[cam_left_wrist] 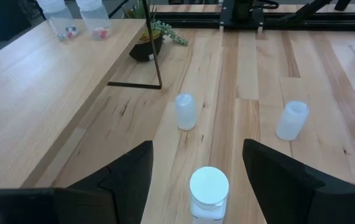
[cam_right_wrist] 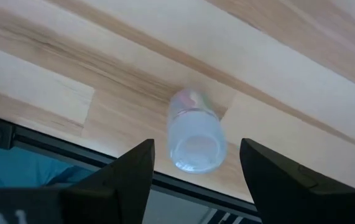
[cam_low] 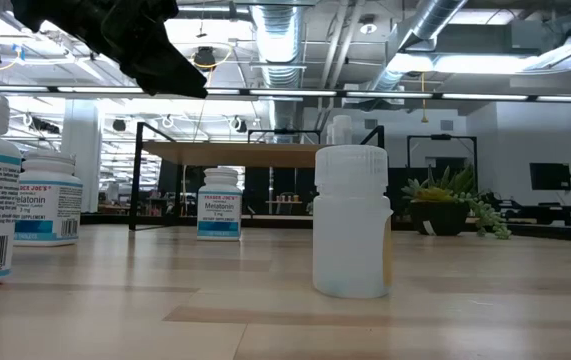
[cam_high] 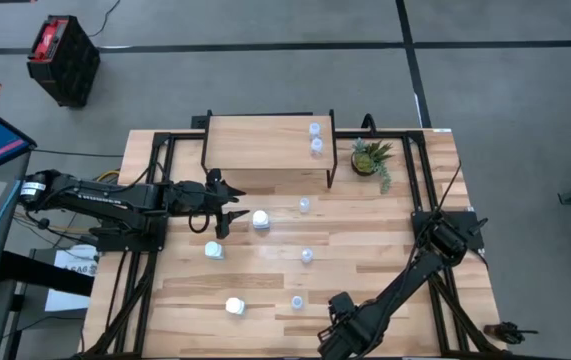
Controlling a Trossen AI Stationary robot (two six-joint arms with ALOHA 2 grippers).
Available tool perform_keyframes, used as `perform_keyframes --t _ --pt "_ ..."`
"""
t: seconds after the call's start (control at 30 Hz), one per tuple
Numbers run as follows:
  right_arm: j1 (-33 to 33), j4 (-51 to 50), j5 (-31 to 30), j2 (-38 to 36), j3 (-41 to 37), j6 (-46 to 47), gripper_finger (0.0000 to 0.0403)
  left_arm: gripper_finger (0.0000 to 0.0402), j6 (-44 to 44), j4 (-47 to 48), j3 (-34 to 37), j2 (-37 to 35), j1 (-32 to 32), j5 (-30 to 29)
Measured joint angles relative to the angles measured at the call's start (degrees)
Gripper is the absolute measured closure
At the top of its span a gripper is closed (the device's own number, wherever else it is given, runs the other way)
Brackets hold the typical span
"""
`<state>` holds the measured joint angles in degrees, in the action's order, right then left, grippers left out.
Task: Pick and place medicine bottles onto shelf by color
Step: Put the transparent pill bottle on the shelf aligned with the other transparent pill bottles
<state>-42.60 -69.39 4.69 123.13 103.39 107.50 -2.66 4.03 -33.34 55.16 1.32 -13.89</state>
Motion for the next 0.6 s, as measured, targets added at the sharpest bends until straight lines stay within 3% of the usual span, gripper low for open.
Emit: perform_keyframes --t 0.6 --pt "0.0 -0.3 0.4 0.0 0.0 -1.9 0.0143 0.0164 0.0 0.0 0.0 0.0 0.0 0.0"
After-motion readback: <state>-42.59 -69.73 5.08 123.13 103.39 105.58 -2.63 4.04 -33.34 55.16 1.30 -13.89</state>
